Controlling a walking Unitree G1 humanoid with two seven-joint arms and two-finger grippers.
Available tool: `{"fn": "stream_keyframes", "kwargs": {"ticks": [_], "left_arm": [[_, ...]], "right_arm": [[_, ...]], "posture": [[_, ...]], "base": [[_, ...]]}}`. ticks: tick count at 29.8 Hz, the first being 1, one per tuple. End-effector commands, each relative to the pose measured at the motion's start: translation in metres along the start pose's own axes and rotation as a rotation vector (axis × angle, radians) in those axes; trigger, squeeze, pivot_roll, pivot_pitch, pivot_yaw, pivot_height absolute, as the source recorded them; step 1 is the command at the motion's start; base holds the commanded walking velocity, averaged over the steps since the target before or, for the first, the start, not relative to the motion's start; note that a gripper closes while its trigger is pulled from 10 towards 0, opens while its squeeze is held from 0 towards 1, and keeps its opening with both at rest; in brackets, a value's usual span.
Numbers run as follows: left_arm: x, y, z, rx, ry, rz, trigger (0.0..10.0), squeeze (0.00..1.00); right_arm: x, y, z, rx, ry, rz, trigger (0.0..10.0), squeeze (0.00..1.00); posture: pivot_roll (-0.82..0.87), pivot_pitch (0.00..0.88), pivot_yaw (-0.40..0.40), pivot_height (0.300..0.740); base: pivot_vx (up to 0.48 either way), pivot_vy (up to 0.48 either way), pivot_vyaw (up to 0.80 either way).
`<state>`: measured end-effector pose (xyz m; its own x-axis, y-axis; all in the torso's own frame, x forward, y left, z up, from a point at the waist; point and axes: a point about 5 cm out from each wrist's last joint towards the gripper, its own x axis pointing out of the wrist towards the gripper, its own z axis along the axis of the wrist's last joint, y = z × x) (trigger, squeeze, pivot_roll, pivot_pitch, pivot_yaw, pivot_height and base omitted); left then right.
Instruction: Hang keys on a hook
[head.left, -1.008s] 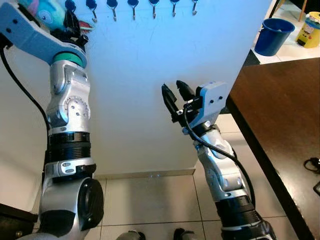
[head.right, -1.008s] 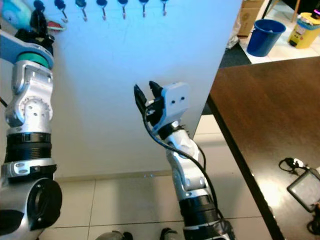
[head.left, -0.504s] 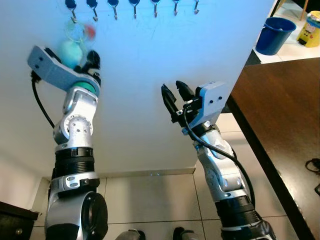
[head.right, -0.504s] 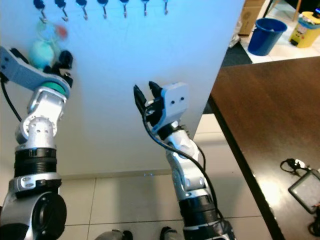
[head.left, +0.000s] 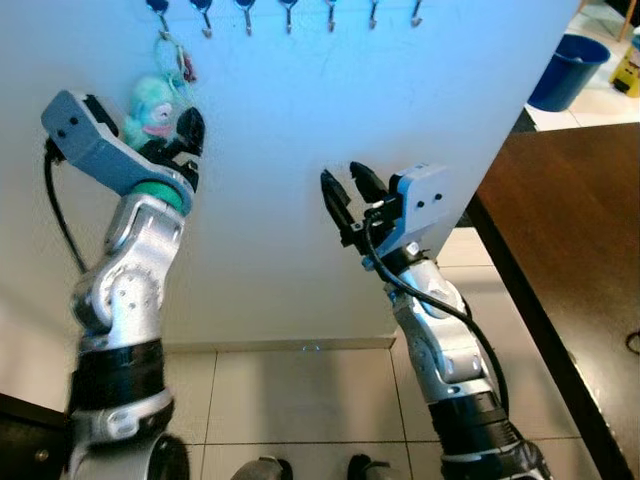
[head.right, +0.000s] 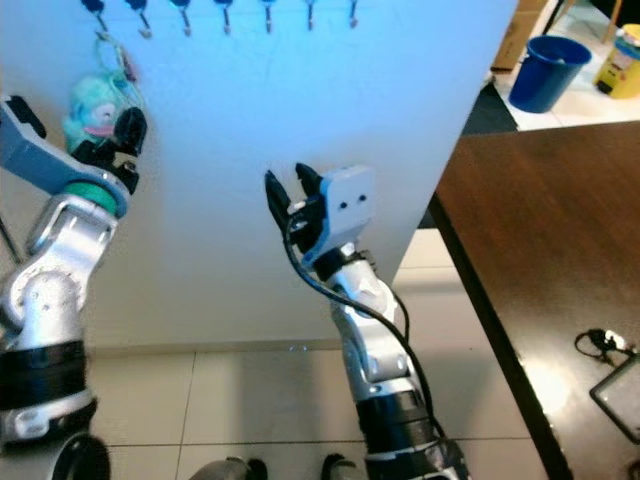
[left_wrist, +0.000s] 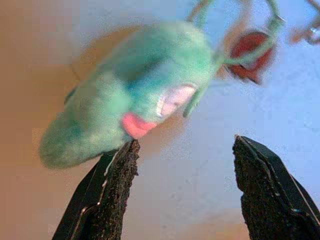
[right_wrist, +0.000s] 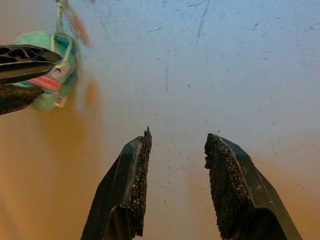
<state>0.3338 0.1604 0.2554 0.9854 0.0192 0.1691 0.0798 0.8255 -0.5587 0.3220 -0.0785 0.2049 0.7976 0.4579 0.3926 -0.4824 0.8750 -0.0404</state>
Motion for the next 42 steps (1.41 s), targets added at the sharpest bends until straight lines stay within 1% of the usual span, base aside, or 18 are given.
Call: {"fn": "stream_keyframes", "kwargs": {"ticks": [1,2,3,4,5,6,7,8,9,10,11,14,19,21,24,27,30,42], "left_arm": [[-0.004,0.001,-0.003,0.049,0.017,-0.015,10.0,0.0],[-0.004,0.001,-0.003,0.049,0.017,-0.015,10.0,0.0],[-0.011,-0.002,-0.007,0.214,0.035,-0.076,10.0,0.0],[-0.011,-0.002,-0.007,0.214,0.035,-0.076,10.0,0.0],[-0.017,-0.002,-0.013,0.413,0.057,-0.123,10.0,0.0],[-0.017,-0.002,-0.013,0.413,0.057,-0.123,10.0,0.0],[-0.025,-0.002,-0.021,0.581,0.092,-0.186,10.0,0.0],[-0.025,-0.002,-0.021,0.581,0.092,-0.186,10.0,0.0],[-0.031,0.0,-0.028,0.723,0.132,-0.232,10.0,0.0],[-0.031,0.0,-0.028,0.723,0.132,-0.232,10.0,0.0],[-0.038,0.003,-0.032,0.809,0.163,-0.263,10.0,0.0],[-0.05,0.008,-0.037,0.881,0.226,-0.291,10.0,0.0],[-0.056,0.009,-0.03,0.844,0.139,-0.221,10.0,0.0],[-0.054,0.012,-0.021,0.802,0.047,-0.112,10.0,0.0],[-0.051,0.018,-0.016,0.782,0.006,-0.024,10.0,0.0],[-0.051,0.024,-0.014,0.748,0.005,0.036,10.0,0.0],[-0.052,0.043,-0.008,0.694,0.023,0.167,10.0,0.0],[-0.046,0.03,-0.003,0.796,-0.098,0.195,10.0,0.0]], "right_arm": [[-0.002,0.001,-0.003,0.008,0.009,0.0,10.0,0.0],[-0.002,0.001,-0.003,0.008,0.009,0.0,10.0,0.0],[-0.002,0.0,-0.003,0.007,0.009,-0.001,10.0,0.0],[-0.002,0.0,-0.003,0.007,0.009,-0.001,10.0,0.0],[-0.002,0.0,-0.003,0.007,0.01,-0.001,10.0,0.0],[-0.002,0.0,-0.003,0.007,0.01,-0.001,10.0,0.0],[-0.002,0.0,-0.002,0.006,0.01,-0.001,10.0,0.0],[-0.002,0.0,-0.002,0.006,0.01,-0.001,10.0,0.0],[-0.002,-0.001,-0.002,0.004,0.01,0.001,10.0,0.0],[-0.002,-0.001,-0.002,0.004,0.01,0.001,10.0,0.0],[-0.002,-0.002,-0.001,0.0,0.009,0.0,10.0,0.0],[-0.003,-0.004,0.0,-0.007,0.008,-0.003,10.0,0.0],[-0.007,-0.008,0.002,-0.018,0.012,-0.002,10.0,0.0],[-0.014,-0.012,0.005,-0.035,0.019,-0.003,10.0,0.0],[-0.023,-0.015,0.008,-0.052,0.027,-0.016,10.0,0.0],[-0.029,-0.018,0.008,-0.059,0.038,-0.044,10.0,0.0],[-0.044,-0.023,0.002,-0.07,0.077,-0.142,10.0,0.0],[-0.034,-0.028,0.0,-0.059,0.093,-0.217,10.0,0.0]], "posture": [[0.15,0.083,0.149,0.74],[0.15,0.083,0.149,0.74],[0.15,0.086,0.147,0.74],[0.15,0.086,0.147,0.74],[0.15,0.087,0.145,0.74],[0.15,0.087,0.145,0.74],[0.15,0.086,0.144,0.74],[0.15,0.086,0.144,0.74],[0.14,0.087,0.142,0.74],[0.14,0.087,0.142,0.74],[0.14,0.086,0.141,0.74],[0.14,0.088,0.139,0.74],[0.14,0.087,0.122,0.74],[0.12,0.082,0.11,0.74],[0.11,0.083,0.104,0.74],[0.11,0.083,0.102,0.74],[0.1,0.087,0.099,0.74],[0.09,0.083,0.09,0.74]], "base": [[0.0,0.0,0.0],[0.0,0.0,0.0],[0.0,0.0,0.0],[0.0,0.0,0.0],[0.0,0.0,0.0],[0.0,0.0,0.0],[0.0,0.0,0.0],[0.0,0.0,0.0],[0.0,0.0,0.0],[0.0,0.0,0.0],[0.0,0.0,0.0],[0.0,0.0,0.0],[0.0,0.0,0.0],[0.0,0.0,0.0],[0.0,0.0,0.0],[0.0,0.0,0.0],[0.0,0.0,0.0],[0.0,0.0,0.0]]}}
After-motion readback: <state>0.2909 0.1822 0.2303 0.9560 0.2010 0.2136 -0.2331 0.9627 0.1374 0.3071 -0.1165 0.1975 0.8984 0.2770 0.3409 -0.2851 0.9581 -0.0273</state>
